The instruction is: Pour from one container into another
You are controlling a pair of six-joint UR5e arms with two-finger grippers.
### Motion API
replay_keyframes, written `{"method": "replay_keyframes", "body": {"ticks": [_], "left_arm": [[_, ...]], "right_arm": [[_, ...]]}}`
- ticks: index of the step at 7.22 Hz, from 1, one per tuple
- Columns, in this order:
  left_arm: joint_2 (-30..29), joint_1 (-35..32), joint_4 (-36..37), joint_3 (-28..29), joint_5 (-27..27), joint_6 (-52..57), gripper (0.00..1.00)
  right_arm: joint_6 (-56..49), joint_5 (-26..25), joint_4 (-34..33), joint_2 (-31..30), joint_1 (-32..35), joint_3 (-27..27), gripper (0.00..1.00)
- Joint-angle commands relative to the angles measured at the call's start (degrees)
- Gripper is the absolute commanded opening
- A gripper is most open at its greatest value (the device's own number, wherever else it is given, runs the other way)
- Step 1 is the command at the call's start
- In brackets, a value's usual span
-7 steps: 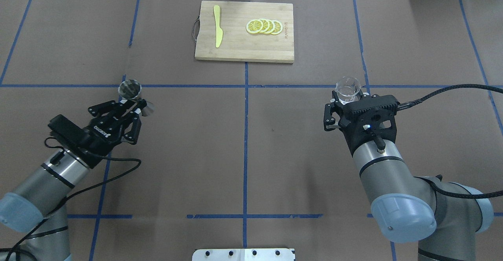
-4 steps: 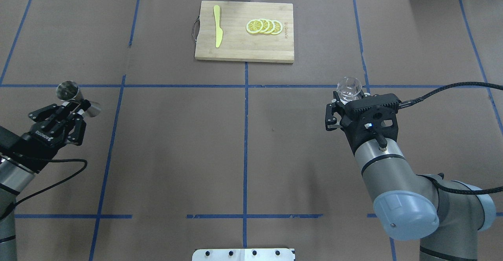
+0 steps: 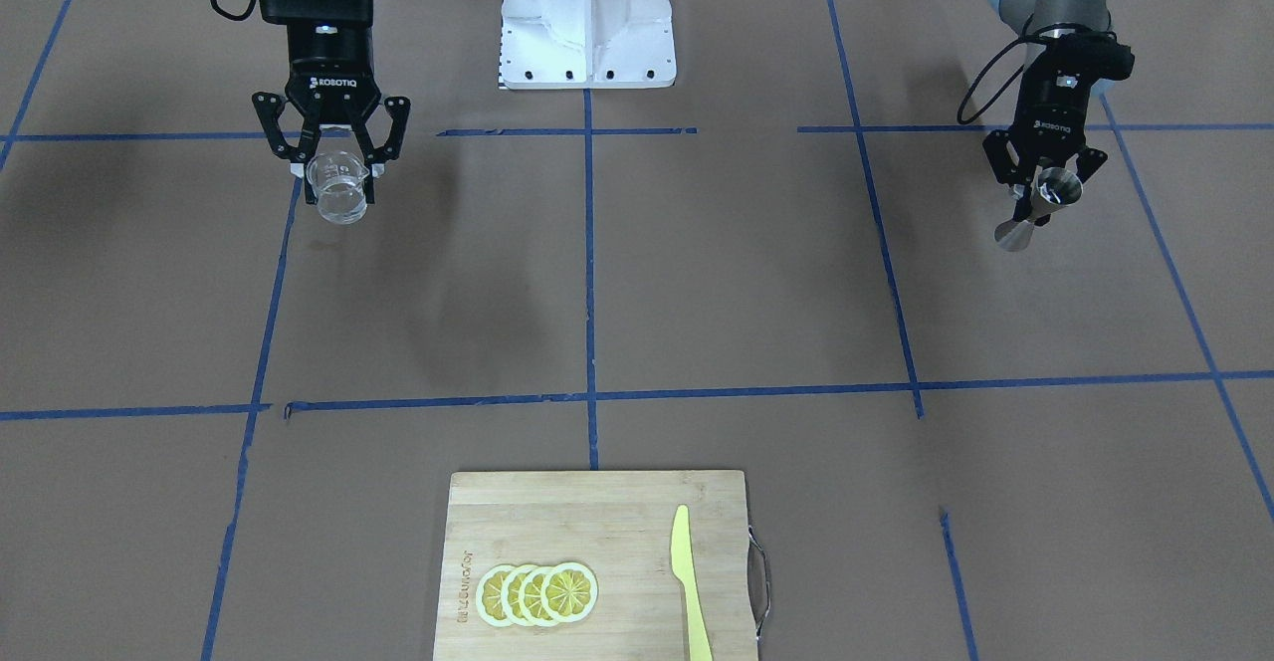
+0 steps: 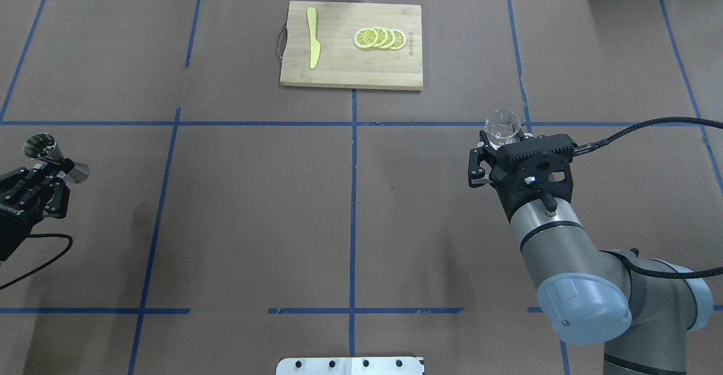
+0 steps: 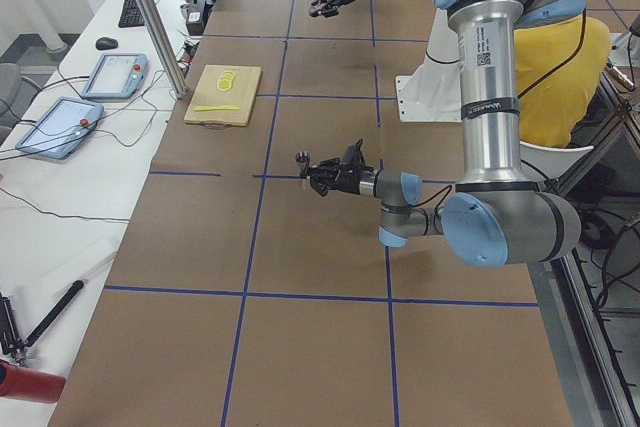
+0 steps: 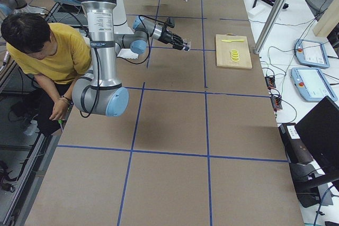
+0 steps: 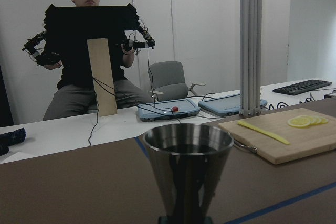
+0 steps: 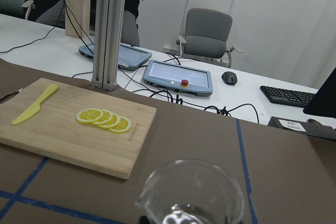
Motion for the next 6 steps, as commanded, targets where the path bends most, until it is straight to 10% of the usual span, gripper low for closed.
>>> {"method": "replay_keyframes", "body": {"ticks": [1,6], "left_arm": [[0.5,0.8,0.9,1.8,1.4,-4.3,0.00],[0.3,6.9,7.9,2.6,6.1,-17.3,0.00]], "right_arm": [[0.0,0.0,0.0,0.2,0.0,0.0,0.00],[0.0,0.0,0.0,0.5,0.0,0.1,0.00]]}}
